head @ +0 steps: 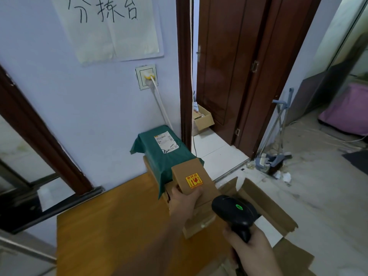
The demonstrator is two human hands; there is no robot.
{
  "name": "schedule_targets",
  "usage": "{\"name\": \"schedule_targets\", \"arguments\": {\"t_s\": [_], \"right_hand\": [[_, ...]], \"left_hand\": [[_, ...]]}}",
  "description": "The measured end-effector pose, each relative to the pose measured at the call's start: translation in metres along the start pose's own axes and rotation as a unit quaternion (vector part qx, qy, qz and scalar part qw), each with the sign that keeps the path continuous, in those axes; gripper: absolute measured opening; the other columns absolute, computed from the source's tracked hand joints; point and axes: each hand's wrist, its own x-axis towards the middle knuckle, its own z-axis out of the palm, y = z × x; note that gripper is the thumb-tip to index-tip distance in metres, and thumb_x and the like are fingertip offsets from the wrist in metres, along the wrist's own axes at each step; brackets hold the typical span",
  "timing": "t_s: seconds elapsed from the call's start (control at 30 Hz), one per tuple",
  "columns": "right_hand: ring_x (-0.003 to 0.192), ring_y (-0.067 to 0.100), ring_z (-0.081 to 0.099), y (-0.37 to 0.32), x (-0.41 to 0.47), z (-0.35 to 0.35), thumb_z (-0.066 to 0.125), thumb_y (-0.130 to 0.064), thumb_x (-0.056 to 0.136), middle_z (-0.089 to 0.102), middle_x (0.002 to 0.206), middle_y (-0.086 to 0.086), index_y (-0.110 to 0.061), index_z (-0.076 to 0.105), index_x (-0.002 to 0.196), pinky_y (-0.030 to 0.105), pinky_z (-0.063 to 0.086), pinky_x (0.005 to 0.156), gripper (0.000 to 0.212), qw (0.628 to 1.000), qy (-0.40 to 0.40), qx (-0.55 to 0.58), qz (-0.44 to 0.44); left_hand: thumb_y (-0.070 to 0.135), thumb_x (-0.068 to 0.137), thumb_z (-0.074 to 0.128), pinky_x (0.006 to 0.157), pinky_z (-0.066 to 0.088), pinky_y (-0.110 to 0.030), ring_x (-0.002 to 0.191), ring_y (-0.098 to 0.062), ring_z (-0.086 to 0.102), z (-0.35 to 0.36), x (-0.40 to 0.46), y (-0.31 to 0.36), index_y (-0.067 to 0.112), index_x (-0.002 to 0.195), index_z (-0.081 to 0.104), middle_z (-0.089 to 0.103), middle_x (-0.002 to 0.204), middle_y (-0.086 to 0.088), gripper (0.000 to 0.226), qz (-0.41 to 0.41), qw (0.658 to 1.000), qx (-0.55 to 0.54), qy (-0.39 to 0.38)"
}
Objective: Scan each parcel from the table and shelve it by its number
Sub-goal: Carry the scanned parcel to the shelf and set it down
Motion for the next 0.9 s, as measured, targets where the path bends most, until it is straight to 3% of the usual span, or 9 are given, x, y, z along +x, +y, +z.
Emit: {"name": "schedule_targets", "arguments": {"t_s": [0.1, 0.23, 0.3, 0.37, 0.47, 0.53, 0.63, 0.77, 0.9], "right_hand": [[0.048, 0.024, 0.060, 0.002, -0.001, 0.000, 0.072, -0.017, 0.088, 0.062, 0.050, 0.010, -0.012, 0.064, 0.097, 0.030, 0.049, 0.055, 0.013, 1.000, 0.004, 0.012, 0.006], [0.048, 0.025, 0.058, 0.001, -0.004, 0.004, 0.073, -0.016, 0.088, 0.061, 0.050, 0.012, -0.011, 0.064, 0.095, 0.031, 0.049, 0.055, 0.012, 0.999, 0.014, 0.030, 0.009], [0.049, 0.025, 0.059, 0.001, -0.005, 0.006, 0.073, -0.015, 0.088, 0.061, 0.050, 0.012, -0.012, 0.065, 0.096, 0.030, 0.049, 0.055, 0.012, 0.999, 0.018, 0.037, 0.011], [0.050, 0.026, 0.059, 0.000, -0.007, 0.008, 0.073, -0.015, 0.088, 0.061, 0.050, 0.012, -0.014, 0.065, 0.098, 0.030, 0.050, 0.054, 0.013, 0.999, 0.024, 0.046, 0.012], [0.051, 0.026, 0.061, 0.001, -0.009, 0.010, 0.074, -0.016, 0.087, 0.062, 0.051, 0.013, -0.016, 0.065, 0.098, 0.028, 0.051, 0.053, 0.015, 0.998, 0.037, 0.047, 0.008], [0.051, 0.027, 0.062, 0.001, -0.010, 0.011, 0.075, -0.016, 0.086, 0.063, 0.053, 0.014, -0.015, 0.066, 0.098, 0.031, 0.052, 0.056, 0.015, 0.998, 0.040, 0.052, 0.007], [0.053, 0.028, 0.062, 0.003, -0.010, 0.010, 0.076, -0.014, 0.085, 0.064, 0.054, 0.015, -0.014, 0.066, 0.097, 0.032, 0.052, 0.057, 0.015, 0.997, 0.045, 0.065, 0.010], [0.054, 0.030, 0.060, 0.004, -0.011, 0.011, 0.076, -0.012, 0.085, 0.063, 0.054, 0.018, -0.015, 0.067, 0.097, 0.035, 0.051, 0.059, 0.016, 0.995, 0.048, 0.082, 0.014], [0.055, 0.029, 0.060, 0.005, -0.011, 0.010, 0.076, -0.013, 0.085, 0.064, 0.054, 0.017, -0.015, 0.067, 0.097, 0.036, 0.051, 0.060, 0.015, 0.996, 0.044, 0.082, 0.014]], "left_hand": [[0.069, 0.068, 0.083, 0.109, 0.051, -0.057, 0.127, -0.027, 0.059, 0.000, 0.004, 0.001, 0.023, 0.151, 0.035, 0.058, 0.135, 0.001, 0.107, -0.025, 0.999, -0.029, 0.003], [0.092, 0.026, 0.081, 0.112, 0.047, -0.059, 0.138, -0.031, 0.050, 0.000, 0.004, 0.001, 0.021, 0.156, 0.026, 0.047, 0.149, -0.004, 0.158, -0.048, 0.999, -0.018, -0.008], [0.090, 0.027, 0.083, 0.115, 0.044, -0.059, 0.144, -0.034, 0.044, -0.001, 0.000, 0.003, 0.017, 0.159, 0.021, 0.039, 0.157, -0.008, 0.164, -0.055, 0.998, 0.018, -0.017], [0.080, 0.047, 0.089, 0.116, 0.043, -0.057, 0.148, -0.035, 0.039, 0.000, -0.001, 0.002, 0.013, 0.161, 0.019, 0.034, 0.162, -0.010, 0.150, -0.064, 0.996, 0.054, -0.015], [0.077, 0.054, 0.088, 0.114, 0.046, -0.056, 0.146, -0.034, 0.040, 0.001, 0.000, 0.000, 0.011, 0.159, 0.023, 0.032, 0.160, -0.010, 0.140, -0.077, 0.995, 0.068, -0.014], [0.073, 0.059, 0.089, 0.108, 0.052, -0.055, 0.142, -0.034, 0.043, 0.000, -0.002, 0.001, 0.013, 0.157, 0.028, 0.033, 0.157, -0.009, 0.130, -0.081, 0.995, 0.054, -0.023], [0.057, 0.075, 0.088, 0.097, 0.060, -0.051, 0.129, -0.031, 0.054, -0.002, -0.005, 0.002, 0.015, 0.148, 0.041, 0.046, 0.145, -0.007, 0.097, -0.090, 0.995, -0.024, -0.028], [0.046, 0.099, 0.068, 0.094, 0.061, -0.054, 0.125, -0.032, 0.059, -0.007, -0.013, 0.004, 0.020, 0.146, 0.046, 0.058, 0.134, -0.005, 0.058, -0.102, 0.984, -0.141, -0.031], [0.050, 0.107, 0.049, 0.097, 0.059, -0.056, 0.131, -0.035, 0.055, -0.011, -0.020, 0.001, 0.021, 0.150, 0.041, 0.054, 0.135, -0.005, 0.052, -0.085, 0.981, -0.170, -0.025]]}}
